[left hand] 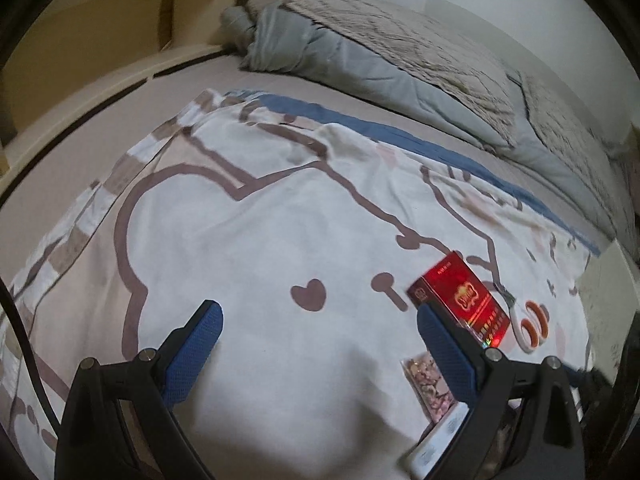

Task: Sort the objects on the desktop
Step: 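Move the left gripper toward the white remote while the right gripper approaches the scissors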

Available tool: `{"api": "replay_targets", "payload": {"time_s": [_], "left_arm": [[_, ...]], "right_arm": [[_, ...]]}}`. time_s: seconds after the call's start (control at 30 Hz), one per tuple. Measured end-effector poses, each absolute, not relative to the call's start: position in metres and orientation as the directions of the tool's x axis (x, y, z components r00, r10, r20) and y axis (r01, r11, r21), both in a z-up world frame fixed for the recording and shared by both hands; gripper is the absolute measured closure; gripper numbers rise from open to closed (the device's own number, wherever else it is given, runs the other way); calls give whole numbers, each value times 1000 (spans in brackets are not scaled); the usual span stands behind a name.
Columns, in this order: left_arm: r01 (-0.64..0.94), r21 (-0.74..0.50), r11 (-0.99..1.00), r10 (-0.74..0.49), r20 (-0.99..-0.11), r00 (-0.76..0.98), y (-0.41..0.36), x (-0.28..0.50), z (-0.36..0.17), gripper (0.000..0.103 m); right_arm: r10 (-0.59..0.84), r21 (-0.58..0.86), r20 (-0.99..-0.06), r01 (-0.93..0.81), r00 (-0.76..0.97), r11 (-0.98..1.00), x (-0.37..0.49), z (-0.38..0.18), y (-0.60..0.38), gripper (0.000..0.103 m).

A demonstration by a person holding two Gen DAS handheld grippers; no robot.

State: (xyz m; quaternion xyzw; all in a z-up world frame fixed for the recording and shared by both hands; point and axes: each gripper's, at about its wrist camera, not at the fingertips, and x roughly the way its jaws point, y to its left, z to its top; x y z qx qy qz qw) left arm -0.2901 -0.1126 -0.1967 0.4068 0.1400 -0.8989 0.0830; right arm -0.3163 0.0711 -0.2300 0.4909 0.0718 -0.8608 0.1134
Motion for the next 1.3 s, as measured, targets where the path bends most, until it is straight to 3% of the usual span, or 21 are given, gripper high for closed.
{"api": "replay_targets", "payload": {"time_s": [0.3, 0.77, 0.97, 1.13, 1.3], "left_arm": [[295, -223, -929, -21, -764, -645, -121, -285, -196, 4], [265, -210, -941, -7, -771, -637, -115, -276, -199, 4], [240, -216, -946, 21, -781, -624, -99, -273, -205, 4], [257, -114, -960, -58, -814, -578, -79, -269, -214, 4], [229, -93, -969, -57, -817, -574, -67, -262, -220, 4]], "right_arm": [[-211, 0, -860, 413, -465, -911, -304, -221, 47, 0], [-24, 6, -812, 33, -583, -999, -353, -205, 148, 0], [-19, 8, -823, 22, -567, -1000, -360, -215, 146, 0], [-3, -29, -848, 53, -531, -998, -367, -228, 134, 0], [-15, -10, -859, 47, -512, -999, -367, -234, 138, 0]]}}
